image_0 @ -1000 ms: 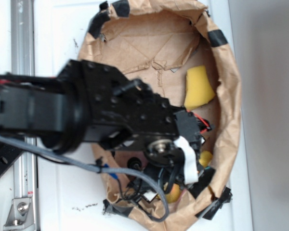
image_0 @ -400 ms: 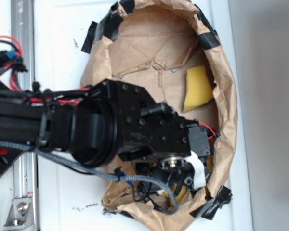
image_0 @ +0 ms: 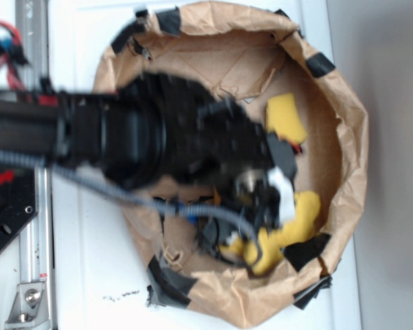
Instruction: Grab the yellow cloth.
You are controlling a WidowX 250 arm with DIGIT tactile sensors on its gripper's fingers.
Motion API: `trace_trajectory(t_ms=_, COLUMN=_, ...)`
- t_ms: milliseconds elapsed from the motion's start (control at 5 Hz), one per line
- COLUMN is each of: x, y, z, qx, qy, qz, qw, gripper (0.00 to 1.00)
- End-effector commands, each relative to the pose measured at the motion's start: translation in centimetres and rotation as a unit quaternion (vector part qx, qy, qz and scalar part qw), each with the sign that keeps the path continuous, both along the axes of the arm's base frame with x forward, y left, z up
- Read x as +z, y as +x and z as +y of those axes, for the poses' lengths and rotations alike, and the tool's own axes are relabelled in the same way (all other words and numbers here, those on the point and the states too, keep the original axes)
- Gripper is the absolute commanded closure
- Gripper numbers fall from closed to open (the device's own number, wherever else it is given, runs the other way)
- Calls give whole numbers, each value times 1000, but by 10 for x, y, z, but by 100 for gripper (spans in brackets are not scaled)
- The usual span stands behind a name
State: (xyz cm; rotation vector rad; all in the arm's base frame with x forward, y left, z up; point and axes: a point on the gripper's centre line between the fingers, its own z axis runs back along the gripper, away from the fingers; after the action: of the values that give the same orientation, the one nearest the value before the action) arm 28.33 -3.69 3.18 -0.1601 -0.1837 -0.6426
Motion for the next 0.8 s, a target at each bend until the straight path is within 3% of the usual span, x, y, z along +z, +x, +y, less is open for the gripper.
trace_trajectory(t_ms=0, x=40, y=-23, z=51, qx=237, qy=120, qz=-65, qw=962, gripper=100)
trace_trajectory(t_ms=200, x=79, y=-34, z=45, qx=266, qy=80, qz=-83, qw=957, gripper=100)
trace_trajectory(t_ms=400, x=129, y=-45, z=43, qx=321, qy=84, qz=-53, qw=942, gripper=100)
trace_trajectory(t_ms=600, x=169, y=-51, z=45, qx=346, qy=38, qz=-27, qw=937, gripper=100)
